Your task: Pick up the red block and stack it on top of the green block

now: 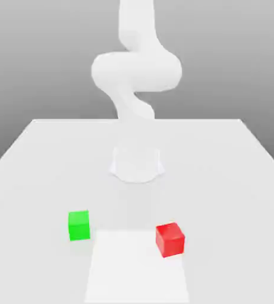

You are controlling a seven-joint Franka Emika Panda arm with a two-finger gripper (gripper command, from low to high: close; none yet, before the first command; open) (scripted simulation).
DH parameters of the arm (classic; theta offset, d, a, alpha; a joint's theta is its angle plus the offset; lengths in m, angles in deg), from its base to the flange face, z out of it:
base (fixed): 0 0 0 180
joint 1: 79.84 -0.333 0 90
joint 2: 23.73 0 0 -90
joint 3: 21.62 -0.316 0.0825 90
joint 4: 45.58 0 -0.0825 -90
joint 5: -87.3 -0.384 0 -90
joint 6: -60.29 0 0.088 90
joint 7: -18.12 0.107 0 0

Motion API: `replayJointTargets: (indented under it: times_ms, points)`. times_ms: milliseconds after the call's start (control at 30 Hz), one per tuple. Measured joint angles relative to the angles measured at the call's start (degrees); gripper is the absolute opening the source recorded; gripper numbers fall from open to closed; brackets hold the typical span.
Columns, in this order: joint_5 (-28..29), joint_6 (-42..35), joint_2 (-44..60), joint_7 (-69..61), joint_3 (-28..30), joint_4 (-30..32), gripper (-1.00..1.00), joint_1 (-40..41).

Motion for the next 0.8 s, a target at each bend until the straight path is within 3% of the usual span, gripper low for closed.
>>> replayJointTargets:
  times_ms: [567,800]
  points:
    - [-0.2,23.7,36.5,-5.2,-4.4,25.1,0.00,-5.2]
    - [2.9,35.5,51.1,-3.4,-2.8,25.6,0.00,-6.9]
